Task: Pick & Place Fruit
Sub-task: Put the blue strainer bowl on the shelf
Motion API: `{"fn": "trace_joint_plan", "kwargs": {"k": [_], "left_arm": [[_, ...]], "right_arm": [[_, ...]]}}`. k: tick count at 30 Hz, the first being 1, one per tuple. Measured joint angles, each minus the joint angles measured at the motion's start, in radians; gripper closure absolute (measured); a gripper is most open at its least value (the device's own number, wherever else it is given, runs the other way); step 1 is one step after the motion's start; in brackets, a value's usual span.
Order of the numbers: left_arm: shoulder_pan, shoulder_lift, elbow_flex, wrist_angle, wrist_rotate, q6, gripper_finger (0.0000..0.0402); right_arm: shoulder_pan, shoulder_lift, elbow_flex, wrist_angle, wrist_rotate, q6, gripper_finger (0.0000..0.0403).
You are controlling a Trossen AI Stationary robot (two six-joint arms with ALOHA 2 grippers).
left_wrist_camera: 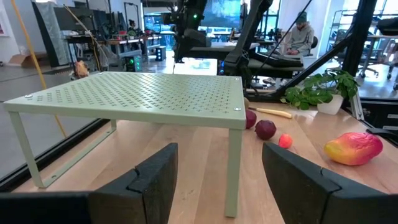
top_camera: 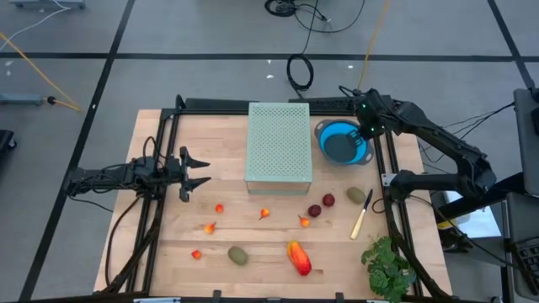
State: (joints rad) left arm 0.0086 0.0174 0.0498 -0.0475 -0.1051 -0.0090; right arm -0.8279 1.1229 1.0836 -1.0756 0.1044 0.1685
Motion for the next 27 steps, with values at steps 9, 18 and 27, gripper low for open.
{"fn": "trace_joint_plan", "kwargs": {"k": [9, 18, 27], "left_arm": [[0.000, 0.000, 0.000, 0.000, 0.000, 0.000, 0.0167], [0.000, 0.000, 0.000, 0.000, 0.000, 0.000, 0.0167], [0.000, 0.000, 0.000, 0.000, 0.001, 0.000, 0.0167]], "right_arm": [[-0.054, 0.045, 0.000, 0.002, -0.001, -0.088, 0.0301], [-0.082, 0.085, 0.000, 0.009, -0.001, -0.102, 0.0201], [-0.114, 0.153, -0.001, 0.009, -0.002, -0.104, 0.0144]]}}
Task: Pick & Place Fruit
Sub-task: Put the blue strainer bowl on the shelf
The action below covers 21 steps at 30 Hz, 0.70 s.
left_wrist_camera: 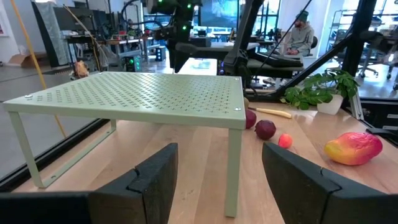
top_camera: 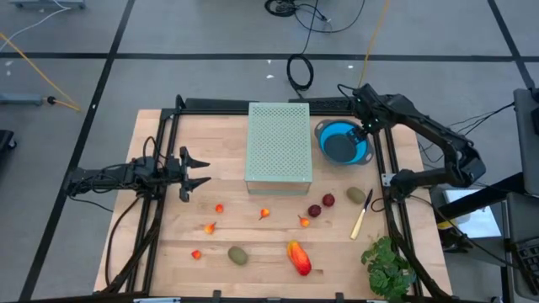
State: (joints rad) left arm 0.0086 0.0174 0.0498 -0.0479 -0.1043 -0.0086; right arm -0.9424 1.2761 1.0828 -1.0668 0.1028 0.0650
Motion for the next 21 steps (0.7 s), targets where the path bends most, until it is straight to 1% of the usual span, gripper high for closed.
{"fn": "trace_joint_plan", "kwargs": {"k": [4, 13, 21], "left_arm": [[0.000, 0.000, 0.000, 0.000, 0.000, 0.000, 0.0167], [0.000, 0.000, 0.000, 0.000, 0.000, 0.000, 0.0167], [0.000, 0.000, 0.000, 0.000, 0.000, 0.000, 0.0167]], "right_arm": [[-0.021, 0.033, 0.000, 0.000, 0.000, -0.006, 0.0136], [-0.048, 0.092, -0.005, 0.001, 0.000, -0.006, 0.0136], [-0.042, 0.095, -0.095, 0.053, 0.000, -0.019, 0.0138]]}}
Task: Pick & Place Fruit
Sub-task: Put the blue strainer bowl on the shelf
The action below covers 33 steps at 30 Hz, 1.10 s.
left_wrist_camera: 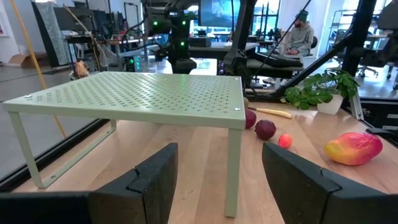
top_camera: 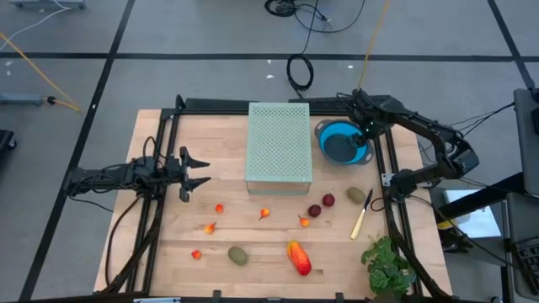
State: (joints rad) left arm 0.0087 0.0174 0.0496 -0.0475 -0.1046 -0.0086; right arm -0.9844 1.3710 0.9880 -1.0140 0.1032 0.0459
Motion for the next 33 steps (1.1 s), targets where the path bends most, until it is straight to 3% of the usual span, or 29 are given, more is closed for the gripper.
{"fn": "trace_joint_plan", "kwargs": {"k": [21, 33], "left_arm": [[0.000, 0.000, 0.000, 0.000, -0.001, 0.000, 0.0167], [0.000, 0.000, 0.000, 0.000, -0.001, 0.000, 0.0167]], "right_arm": [[0.000, -0.002, -0.125, 0.192, -0.003, 0.021, 0.0164], [-0.001, -0.002, -0.125, 0.221, 0.001, 0.031, 0.0247]]}}
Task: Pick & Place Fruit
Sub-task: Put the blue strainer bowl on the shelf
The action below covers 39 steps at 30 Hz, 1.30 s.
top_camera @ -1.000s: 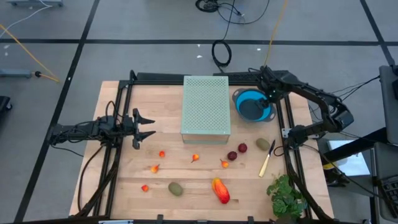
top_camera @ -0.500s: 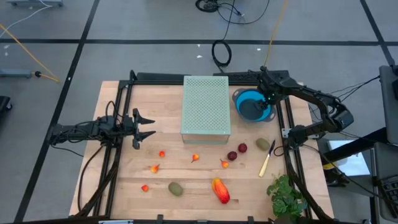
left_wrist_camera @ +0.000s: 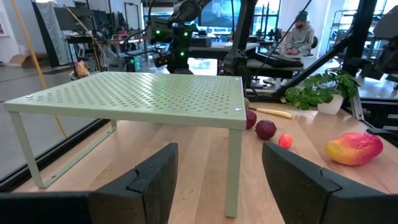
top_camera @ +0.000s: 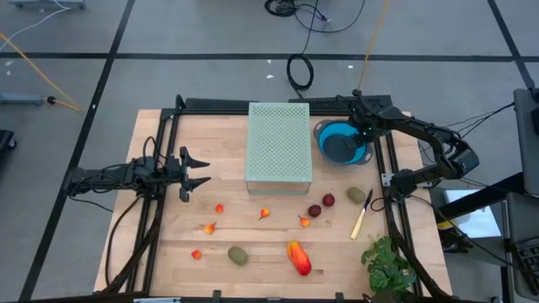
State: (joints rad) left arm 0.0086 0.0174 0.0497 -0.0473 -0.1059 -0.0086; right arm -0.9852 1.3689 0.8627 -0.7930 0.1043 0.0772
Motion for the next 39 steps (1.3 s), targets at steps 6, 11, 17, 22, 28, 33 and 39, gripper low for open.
{"fn": "trace_joint_plan", "kwargs": {"k": [6, 11, 17, 22, 28, 33, 39], "left_arm": [[0.000, 0.000, 0.000, 0.000, 0.000, 0.000, 0.0167], [0.000, 0.000, 0.000, 0.000, 0.000, 0.000, 0.0167], [0.000, 0.000, 0.000, 0.000, 0.000, 0.000, 0.0167], [0.000, 0.000, 0.000, 0.000, 0.000, 0.000, 0.0167], [0.000, 0.000, 0.000, 0.000, 0.000, 0.000, 0.0167], [0.000, 0.000, 0.000, 0.000, 0.000, 0.000, 0.0167], [0.000, 0.000, 0.000, 0.000, 0.000, 0.000, 0.0167]], "right_arm": [[0.000, 0.000, 0.000, 0.012, 0.002, 0.024, 0.0304], [-0.002, -0.001, 0.002, 0.015, 0.010, 0.028, 0.0351], [-0.003, -0.002, 0.004, 0.019, 0.011, 0.028, 0.0379], [-0.003, -0.002, 0.004, 0.016, 0.011, 0.028, 0.0381], [-0.009, -0.031, 0.003, 0.011, -0.008, 0.042, 0.0384], [-0.017, -0.058, 0.002, 0.007, -0.048, 0.042, 0.0386], [-0.017, -0.069, 0.004, -0.012, -0.053, 0.047, 0.0386]]}}
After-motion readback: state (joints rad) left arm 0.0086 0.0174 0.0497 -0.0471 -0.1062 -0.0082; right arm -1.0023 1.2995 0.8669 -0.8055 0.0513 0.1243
